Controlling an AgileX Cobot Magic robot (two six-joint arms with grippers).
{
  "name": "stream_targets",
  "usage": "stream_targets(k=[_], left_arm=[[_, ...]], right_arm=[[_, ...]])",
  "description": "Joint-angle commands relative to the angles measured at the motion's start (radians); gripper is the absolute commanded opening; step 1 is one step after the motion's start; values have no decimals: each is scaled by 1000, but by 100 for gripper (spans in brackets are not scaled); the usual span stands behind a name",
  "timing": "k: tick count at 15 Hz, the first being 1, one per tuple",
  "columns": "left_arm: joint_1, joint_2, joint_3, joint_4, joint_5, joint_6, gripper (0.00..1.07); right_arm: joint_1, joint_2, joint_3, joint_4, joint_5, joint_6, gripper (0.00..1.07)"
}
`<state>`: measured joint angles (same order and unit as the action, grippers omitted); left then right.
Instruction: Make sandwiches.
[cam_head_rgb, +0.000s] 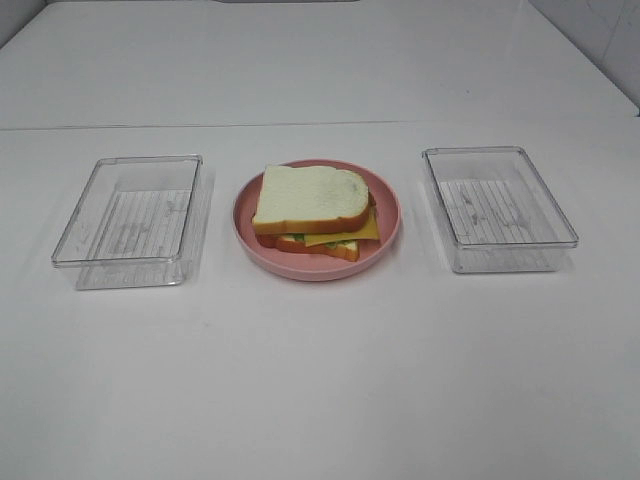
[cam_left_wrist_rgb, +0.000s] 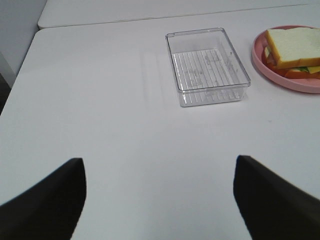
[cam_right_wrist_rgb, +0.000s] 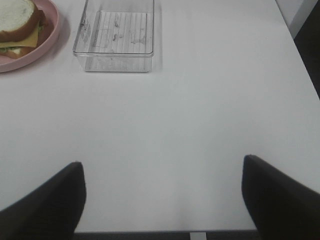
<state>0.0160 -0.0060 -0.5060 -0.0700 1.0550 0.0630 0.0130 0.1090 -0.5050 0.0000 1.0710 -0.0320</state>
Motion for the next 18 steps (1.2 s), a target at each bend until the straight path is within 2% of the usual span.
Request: stream_targets(k=[1,6,18], left_arm=[[2,-25,7,-8,-10,0,77],[2,-25,7,-8,-10,0,77],[2,-25,7,-8,-10,0,77]], right_arm=[[-39,-9,0,0,-13,-4,81],[-47,-128,0,0,-13,-4,81],[-47,-127,0,0,-13,-4,81]])
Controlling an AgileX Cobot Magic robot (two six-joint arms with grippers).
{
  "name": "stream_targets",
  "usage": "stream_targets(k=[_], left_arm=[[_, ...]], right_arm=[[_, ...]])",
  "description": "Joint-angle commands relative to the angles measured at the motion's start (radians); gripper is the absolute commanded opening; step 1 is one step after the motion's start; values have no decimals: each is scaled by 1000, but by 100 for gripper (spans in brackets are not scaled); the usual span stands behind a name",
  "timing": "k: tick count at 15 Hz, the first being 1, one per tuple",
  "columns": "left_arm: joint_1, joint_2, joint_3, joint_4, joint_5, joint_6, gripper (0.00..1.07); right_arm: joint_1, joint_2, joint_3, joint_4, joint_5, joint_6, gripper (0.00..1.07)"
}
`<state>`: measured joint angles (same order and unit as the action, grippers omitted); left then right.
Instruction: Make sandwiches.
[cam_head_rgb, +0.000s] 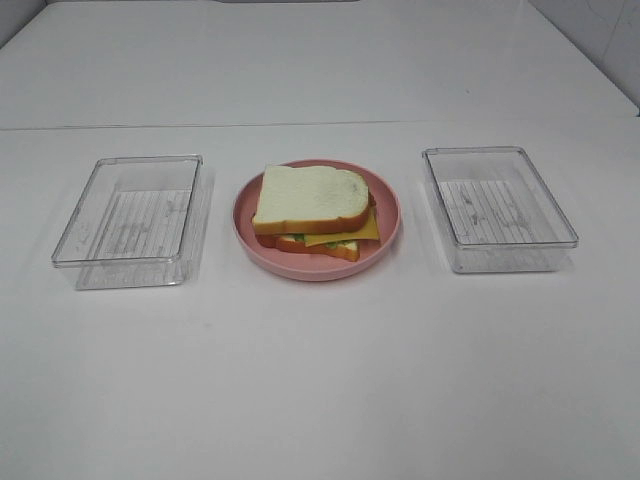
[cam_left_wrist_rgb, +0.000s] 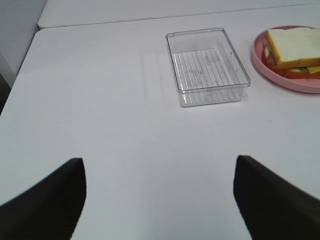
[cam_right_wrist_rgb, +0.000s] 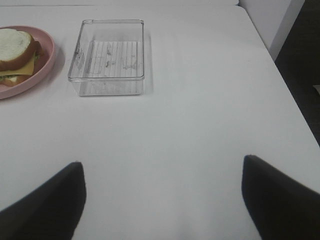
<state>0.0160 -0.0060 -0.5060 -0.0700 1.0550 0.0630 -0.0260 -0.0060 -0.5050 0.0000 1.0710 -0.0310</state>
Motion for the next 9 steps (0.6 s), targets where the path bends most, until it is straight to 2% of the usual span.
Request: stream_targets(k=[1,9], left_arm=[[2,-25,7,-8,-10,0,77],[3,-25,7,-8,-10,0,77]], right_arm=[[-8,-12,0,0,-13,-5,81],[-8,-12,0,0,-13,-5,81]])
